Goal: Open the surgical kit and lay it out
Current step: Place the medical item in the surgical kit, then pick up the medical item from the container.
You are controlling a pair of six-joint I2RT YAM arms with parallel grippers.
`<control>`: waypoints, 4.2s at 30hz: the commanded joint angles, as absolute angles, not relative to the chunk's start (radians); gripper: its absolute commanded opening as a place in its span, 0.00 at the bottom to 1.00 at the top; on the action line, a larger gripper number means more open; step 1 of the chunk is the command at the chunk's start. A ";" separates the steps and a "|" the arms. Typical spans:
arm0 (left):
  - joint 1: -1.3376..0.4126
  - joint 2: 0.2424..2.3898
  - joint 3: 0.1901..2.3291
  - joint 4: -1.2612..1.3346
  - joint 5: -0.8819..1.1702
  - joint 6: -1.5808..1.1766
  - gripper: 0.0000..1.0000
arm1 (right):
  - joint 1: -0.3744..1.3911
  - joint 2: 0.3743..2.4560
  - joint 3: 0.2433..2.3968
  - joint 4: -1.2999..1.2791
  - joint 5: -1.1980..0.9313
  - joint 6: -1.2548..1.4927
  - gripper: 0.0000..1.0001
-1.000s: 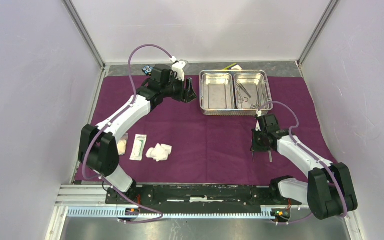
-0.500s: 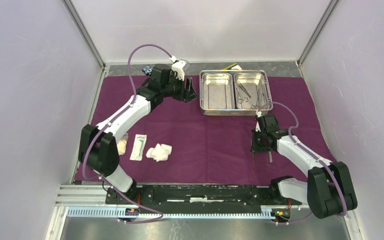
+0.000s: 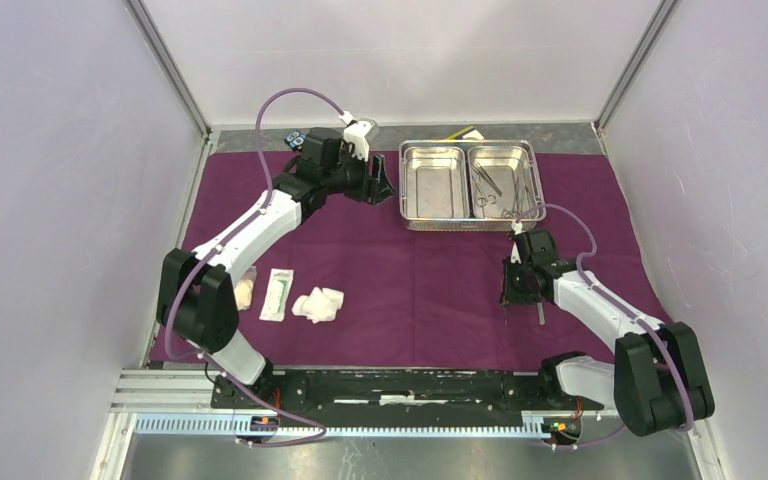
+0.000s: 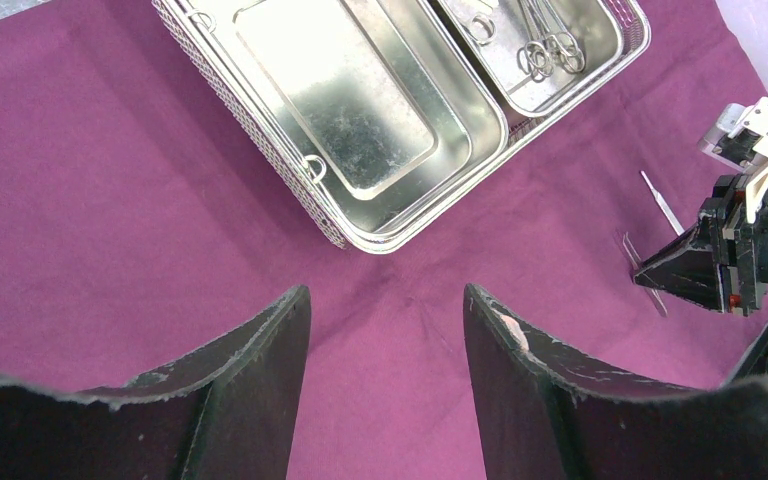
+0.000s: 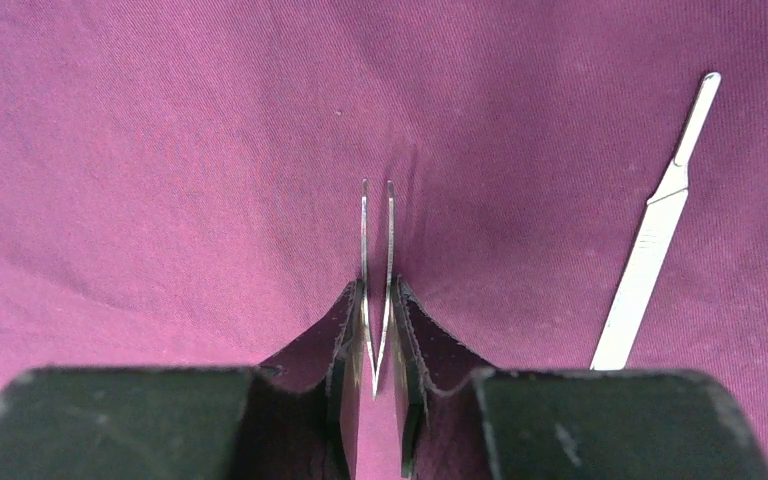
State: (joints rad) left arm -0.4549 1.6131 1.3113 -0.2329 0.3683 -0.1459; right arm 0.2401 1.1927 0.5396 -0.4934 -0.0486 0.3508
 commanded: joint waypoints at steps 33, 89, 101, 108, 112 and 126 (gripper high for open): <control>-0.453 1.553 1.308 -0.206 0.373 -0.156 0.65 | 0.238 1.145 0.649 -0.513 -0.054 0.275 0.38; -0.405 1.560 1.329 -0.300 0.399 -0.063 0.91 | 0.091 2.248 1.790 -0.457 -0.191 -0.449 0.52; -0.406 1.580 1.330 -0.294 0.400 -0.061 0.91 | 0.069 2.303 1.831 -0.463 -0.252 -0.430 0.36; -0.406 1.578 1.333 -0.295 0.402 -0.064 0.91 | 0.060 2.257 1.826 -0.473 -0.259 -0.416 0.15; -0.406 1.578 1.333 -0.298 0.405 -0.070 0.91 | 0.054 2.198 1.804 -0.464 -0.260 -0.407 0.02; -0.406 1.552 1.354 -0.300 0.439 -0.138 0.93 | 0.052 1.866 1.686 -0.450 -0.368 -0.333 0.00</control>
State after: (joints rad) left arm -0.4053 1.5795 1.3033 -0.3168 0.4007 -0.0898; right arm 0.0513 2.0281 1.7287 -0.4763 -0.2771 -0.3855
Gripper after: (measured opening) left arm 0.921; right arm 0.010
